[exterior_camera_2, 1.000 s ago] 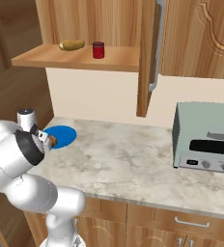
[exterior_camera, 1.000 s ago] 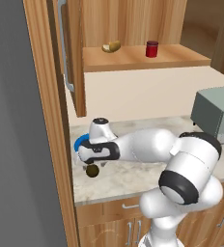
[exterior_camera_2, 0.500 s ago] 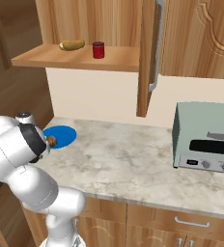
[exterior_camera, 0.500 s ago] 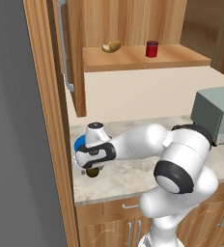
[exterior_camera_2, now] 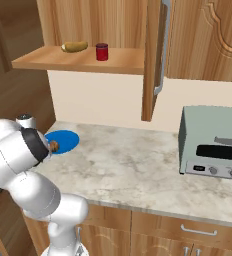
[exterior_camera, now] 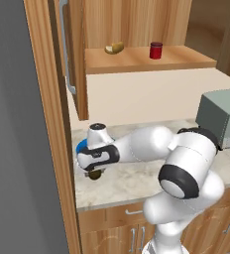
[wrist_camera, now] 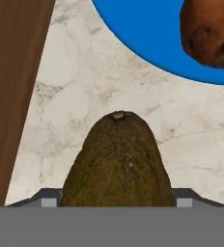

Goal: Pick the avocado and bread from the counter and place them on the plate. Then pick the jam from the cabinet and place it next to the plate. Lastly close the cabinet door.

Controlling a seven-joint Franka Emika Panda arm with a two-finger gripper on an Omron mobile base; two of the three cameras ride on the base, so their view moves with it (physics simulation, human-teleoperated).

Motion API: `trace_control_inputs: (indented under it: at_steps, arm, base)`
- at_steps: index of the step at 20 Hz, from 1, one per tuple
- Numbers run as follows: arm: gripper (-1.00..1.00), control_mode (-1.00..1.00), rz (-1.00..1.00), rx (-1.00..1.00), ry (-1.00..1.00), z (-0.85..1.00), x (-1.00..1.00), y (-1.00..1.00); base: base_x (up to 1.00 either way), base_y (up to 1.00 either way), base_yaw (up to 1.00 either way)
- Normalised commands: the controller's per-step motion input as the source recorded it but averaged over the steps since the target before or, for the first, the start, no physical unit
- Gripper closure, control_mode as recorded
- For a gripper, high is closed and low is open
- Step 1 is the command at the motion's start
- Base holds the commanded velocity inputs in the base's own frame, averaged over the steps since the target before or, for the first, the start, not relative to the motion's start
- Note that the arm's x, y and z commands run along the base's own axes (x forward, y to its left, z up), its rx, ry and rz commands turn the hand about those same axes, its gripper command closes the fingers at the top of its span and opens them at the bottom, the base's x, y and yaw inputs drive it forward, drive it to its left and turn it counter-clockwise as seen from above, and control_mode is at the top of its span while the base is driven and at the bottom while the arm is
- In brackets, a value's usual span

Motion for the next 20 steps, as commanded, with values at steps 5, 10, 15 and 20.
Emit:
trace_control_inputs:
  at_steps: [5, 10, 15, 20]
  arm:
    - [1.0, -1.0, -0.07, 0.02, -0.11, 0.83, 0.05, 0.0]
    - [1.0, -1.0, -0.09, 0.0, -0.08, 0.53, 0.34, -0.11]
    - [1.0, -1.0, -0.08, 0.0, -0.04, 0.26, 0.64, -0.3]
    - [1.0, -1.0, -0.05, -0.01, -0.02, 0.07, 0.75, -0.25]
  base:
    - [0.0, 0.0, 0.0]
    - [0.0, 0.0, 0.0]
    - [0.0, 0.0, 0.0]
    - [0.0, 0.0, 0.0]
